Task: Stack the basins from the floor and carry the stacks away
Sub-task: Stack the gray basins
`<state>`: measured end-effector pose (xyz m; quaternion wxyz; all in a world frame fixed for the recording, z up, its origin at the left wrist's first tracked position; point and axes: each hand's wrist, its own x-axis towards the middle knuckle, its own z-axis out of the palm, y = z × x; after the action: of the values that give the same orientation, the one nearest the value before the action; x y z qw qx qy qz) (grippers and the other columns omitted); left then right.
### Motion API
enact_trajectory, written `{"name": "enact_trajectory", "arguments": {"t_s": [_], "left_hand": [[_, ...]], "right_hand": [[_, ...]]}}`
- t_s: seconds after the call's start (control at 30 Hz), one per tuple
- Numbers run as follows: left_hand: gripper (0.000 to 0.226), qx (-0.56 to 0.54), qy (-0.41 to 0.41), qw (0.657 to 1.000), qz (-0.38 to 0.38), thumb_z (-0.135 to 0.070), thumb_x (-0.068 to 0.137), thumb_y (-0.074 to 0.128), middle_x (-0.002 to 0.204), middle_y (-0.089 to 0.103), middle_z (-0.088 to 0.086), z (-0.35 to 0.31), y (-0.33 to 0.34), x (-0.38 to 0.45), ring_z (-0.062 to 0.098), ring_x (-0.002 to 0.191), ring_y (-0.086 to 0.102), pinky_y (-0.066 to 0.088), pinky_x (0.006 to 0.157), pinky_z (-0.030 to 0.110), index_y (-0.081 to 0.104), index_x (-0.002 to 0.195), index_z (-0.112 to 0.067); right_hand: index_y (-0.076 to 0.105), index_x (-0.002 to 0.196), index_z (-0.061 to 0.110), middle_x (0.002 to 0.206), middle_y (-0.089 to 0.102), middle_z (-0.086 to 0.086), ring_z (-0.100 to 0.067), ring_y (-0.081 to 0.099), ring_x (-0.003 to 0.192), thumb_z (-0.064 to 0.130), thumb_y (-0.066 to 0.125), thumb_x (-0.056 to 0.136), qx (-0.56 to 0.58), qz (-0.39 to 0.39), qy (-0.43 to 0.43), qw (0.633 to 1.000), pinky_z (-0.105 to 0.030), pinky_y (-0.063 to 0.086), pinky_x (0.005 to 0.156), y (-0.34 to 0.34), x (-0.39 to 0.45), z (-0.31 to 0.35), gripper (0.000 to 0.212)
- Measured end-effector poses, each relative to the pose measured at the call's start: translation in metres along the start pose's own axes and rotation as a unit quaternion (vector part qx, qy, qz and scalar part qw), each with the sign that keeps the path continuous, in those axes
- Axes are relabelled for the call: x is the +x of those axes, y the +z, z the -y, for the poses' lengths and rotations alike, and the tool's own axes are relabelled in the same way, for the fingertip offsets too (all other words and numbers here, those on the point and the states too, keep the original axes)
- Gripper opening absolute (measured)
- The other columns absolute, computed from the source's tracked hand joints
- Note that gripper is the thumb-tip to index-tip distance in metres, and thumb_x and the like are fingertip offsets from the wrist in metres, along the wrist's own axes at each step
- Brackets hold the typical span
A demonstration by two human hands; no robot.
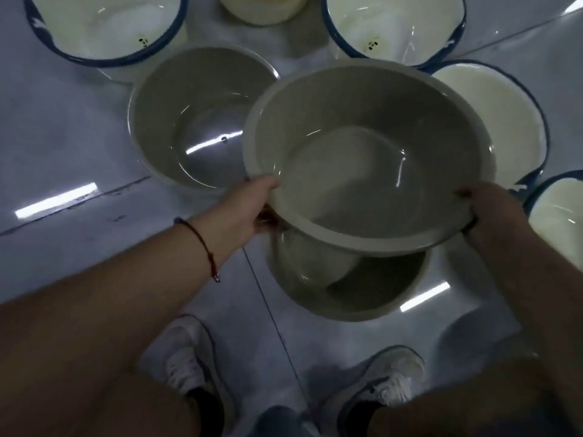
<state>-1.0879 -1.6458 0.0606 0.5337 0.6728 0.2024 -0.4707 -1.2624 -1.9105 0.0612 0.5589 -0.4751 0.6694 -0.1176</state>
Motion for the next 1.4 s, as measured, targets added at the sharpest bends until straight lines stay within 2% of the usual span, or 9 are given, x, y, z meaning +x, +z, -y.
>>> {"name": "enact_trajectory", "arguments": {"t_s": [0.07, 0.23, 0.4, 0.57, 0.8, 0.93, 1.03, 1.13, 1.4], "left_hand": [[0.010, 0.017, 0.033, 0.999, -0.004, -0.024, 0.095, 0.057, 0.053, 0.064, -0.005, -0.012, 0.003, 0.008, 0.011, 0.055, 0.061, 0.054, 0.048, 0.022, 0.059, 0.086, -0.018], [0.004, 0.037, 0.078, 0.996, -0.011, -0.019, 0.093, 0.056, 0.082, 0.061, 0.004, -0.030, 0.003, 0.007, 0.017, 0.073, 0.061, 0.058, 0.069, 0.034, 0.056, 0.095, -0.016], [0.002, 0.066, 0.110, 0.992, -0.007, -0.014, 0.094, 0.053, 0.080, 0.058, 0.005, -0.032, 0.014, -0.042, 0.015, 0.066, 0.059, 0.056, 0.055, 0.028, 0.052, 0.092, -0.014], [0.013, 0.102, 0.146, 0.984, -0.005, -0.009, 0.095, 0.051, 0.073, 0.051, 0.006, -0.012, 0.017, -0.091, 0.016, 0.061, 0.051, 0.051, 0.041, 0.022, 0.048, 0.083, -0.014], [0.014, 0.092, 0.143, 0.985, -0.002, -0.010, 0.092, 0.055, 0.083, 0.059, 0.011, 0.032, -0.001, -0.110, 0.023, 0.071, 0.060, 0.056, 0.085, 0.041, 0.054, 0.106, -0.012], [0.011, 0.142, 0.142, 0.980, 0.016, -0.019, 0.099, 0.052, 0.087, 0.062, 0.008, 0.061, -0.010, -0.112, 0.022, 0.075, 0.062, 0.052, 0.071, 0.032, 0.051, 0.109, -0.014], [0.016, 0.176, 0.139, 0.974, 0.025, -0.025, 0.102, 0.050, 0.091, 0.063, 0.010, 0.078, -0.018, -0.106, 0.029, 0.087, 0.066, 0.054, 0.079, 0.038, 0.048, 0.112, -0.013], [0.021, 0.199, 0.157, 0.967, 0.015, -0.029, 0.101, 0.050, 0.095, 0.067, 0.015, 0.084, -0.027, -0.093, 0.029, 0.078, 0.069, 0.054, 0.087, 0.042, 0.053, 0.111, -0.011], [0.028, 0.305, 0.108, 0.946, 0.036, -0.031, 0.100, 0.049, 0.099, 0.072, 0.006, 0.102, -0.037, -0.055, 0.027, 0.083, 0.072, 0.053, 0.083, 0.036, 0.057, 0.116, -0.010]], "right_hand": [[0.066, 0.102, 0.014, 0.109, 0.068, -0.010, -0.024, 0.067, 0.093, 0.006, 0.061, 0.080, 0.034, 0.001, 0.006, 0.999, -0.033, 0.060, 0.068, 0.007, 0.013, 0.004, 0.024], [0.058, 0.099, 0.016, 0.087, 0.063, -0.006, -0.018, 0.066, 0.065, 0.002, 0.053, 0.085, 0.069, 0.067, -0.020, 0.995, -0.037, 0.060, 0.055, 0.004, 0.015, 0.023, 0.021], [0.060, 0.106, 0.015, 0.104, 0.066, -0.010, -0.022, 0.068, 0.083, 0.005, 0.060, 0.080, 0.102, 0.084, -0.069, 0.989, -0.038, 0.061, 0.073, -0.035, -0.021, 0.020, 0.027], [0.058, 0.103, 0.014, 0.086, 0.059, -0.007, -0.019, 0.060, 0.069, 0.011, 0.065, 0.085, 0.099, 0.098, -0.076, 0.987, -0.024, 0.054, 0.044, -0.074, -0.064, 0.004, 0.019], [0.053, 0.090, 0.014, 0.088, 0.058, -0.008, -0.020, 0.059, 0.074, 0.005, 0.061, 0.089, 0.074, 0.109, -0.053, 0.990, -0.031, 0.055, 0.060, -0.093, -0.105, -0.044, 0.012], [0.054, 0.098, 0.010, 0.095, 0.058, -0.012, -0.025, 0.063, 0.081, 0.005, 0.063, 0.089, 0.084, 0.096, -0.008, 0.992, -0.035, 0.060, 0.060, -0.096, -0.110, -0.071, 0.014], [0.052, 0.110, 0.007, 0.094, 0.057, -0.014, -0.029, 0.063, 0.085, 0.001, 0.062, 0.090, 0.116, 0.093, 0.021, 0.989, -0.042, 0.059, 0.079, -0.094, -0.108, -0.088, 0.023], [0.054, 0.117, 0.005, 0.091, 0.057, -0.014, -0.030, 0.062, 0.083, 0.002, 0.062, 0.091, 0.109, 0.086, 0.032, 0.990, -0.045, 0.055, 0.091, -0.087, -0.106, -0.096, 0.027], [0.049, 0.129, 0.003, 0.095, 0.056, -0.016, -0.027, 0.058, 0.081, 0.008, 0.060, 0.096, -0.002, 0.068, 0.028, 0.997, -0.039, 0.056, 0.076, -0.072, -0.080, -0.114, 0.035]]}}
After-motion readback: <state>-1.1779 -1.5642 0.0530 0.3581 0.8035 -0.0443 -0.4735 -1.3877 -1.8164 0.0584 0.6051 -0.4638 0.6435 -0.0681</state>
